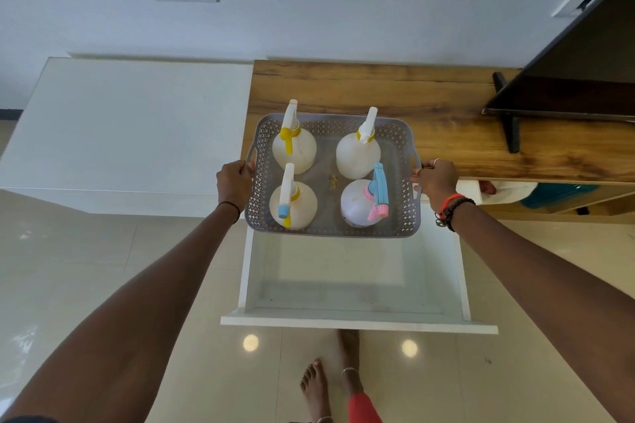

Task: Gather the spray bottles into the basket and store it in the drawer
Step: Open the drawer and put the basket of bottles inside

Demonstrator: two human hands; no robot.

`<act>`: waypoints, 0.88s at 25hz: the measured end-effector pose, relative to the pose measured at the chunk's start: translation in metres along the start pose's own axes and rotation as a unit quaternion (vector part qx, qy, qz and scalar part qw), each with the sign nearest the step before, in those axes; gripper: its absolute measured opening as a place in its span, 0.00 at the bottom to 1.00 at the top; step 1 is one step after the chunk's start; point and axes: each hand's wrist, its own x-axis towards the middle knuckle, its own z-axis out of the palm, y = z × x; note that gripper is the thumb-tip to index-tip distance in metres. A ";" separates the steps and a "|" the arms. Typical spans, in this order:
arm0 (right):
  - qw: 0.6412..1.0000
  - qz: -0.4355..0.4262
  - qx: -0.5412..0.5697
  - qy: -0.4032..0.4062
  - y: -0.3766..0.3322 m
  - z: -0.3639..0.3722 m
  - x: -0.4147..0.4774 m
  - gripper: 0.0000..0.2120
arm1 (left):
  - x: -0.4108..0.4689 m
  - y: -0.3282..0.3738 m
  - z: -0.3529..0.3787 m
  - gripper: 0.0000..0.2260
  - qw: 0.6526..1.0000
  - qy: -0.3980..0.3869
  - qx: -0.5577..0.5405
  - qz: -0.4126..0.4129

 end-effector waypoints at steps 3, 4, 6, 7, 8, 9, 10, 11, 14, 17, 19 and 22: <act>1.000 0.007 0.004 0.012 0.012 -0.005 -0.010 0.10 | -0.014 -0.004 0.000 0.16 1.000 -0.001 0.010 0.014; 1.000 0.009 0.005 0.013 0.016 -0.007 -0.013 0.09 | -0.018 -0.005 0.000 0.16 1.000 0.000 0.013 0.017; 1.000 0.016 0.007 0.014 0.024 -0.010 -0.018 0.10 | -0.028 -0.008 -0.001 0.15 1.000 0.003 0.015 0.016; 1.000 0.021 0.007 0.015 0.028 -0.011 -0.020 0.10 | -0.033 -0.009 0.000 0.15 1.000 0.004 0.014 0.012; 1.000 0.024 0.009 0.016 0.032 -0.014 -0.023 0.10 | -0.038 -0.009 0.000 0.15 1.000 0.004 0.013 0.006; 0.999 0.026 0.013 0.014 0.035 -0.016 -0.025 0.10 | -0.044 -0.010 0.001 0.15 1.000 0.004 0.012 0.001; 0.999 0.026 0.018 0.011 0.039 -0.017 -0.027 0.10 | -0.049 -0.011 0.001 0.14 1.000 0.004 0.013 -0.002; 0.999 0.026 0.020 0.007 0.042 -0.019 -0.029 0.10 | -0.055 -0.012 0.002 0.14 1.000 0.004 0.014 -0.002; 1.000 0.023 0.017 0.003 0.052 -0.025 -0.034 0.10 | -0.069 -0.015 0.005 0.14 1.000 0.005 0.011 -0.005; 1.000 0.022 0.018 -0.006 0.064 -0.033 -0.039 0.10 | -0.085 -0.016 0.008 0.14 1.000 0.007 0.012 -0.005; 0.999 0.027 0.024 -0.013 0.072 -0.038 -0.043 0.10 | -0.096 -0.019 0.011 0.14 1.000 0.006 0.008 -0.005; 0.999 0.029 0.029 -0.015 0.084 -0.045 -0.050 0.10 | -0.111 -0.029 0.014 0.14 1.000 0.007 0.003 -0.004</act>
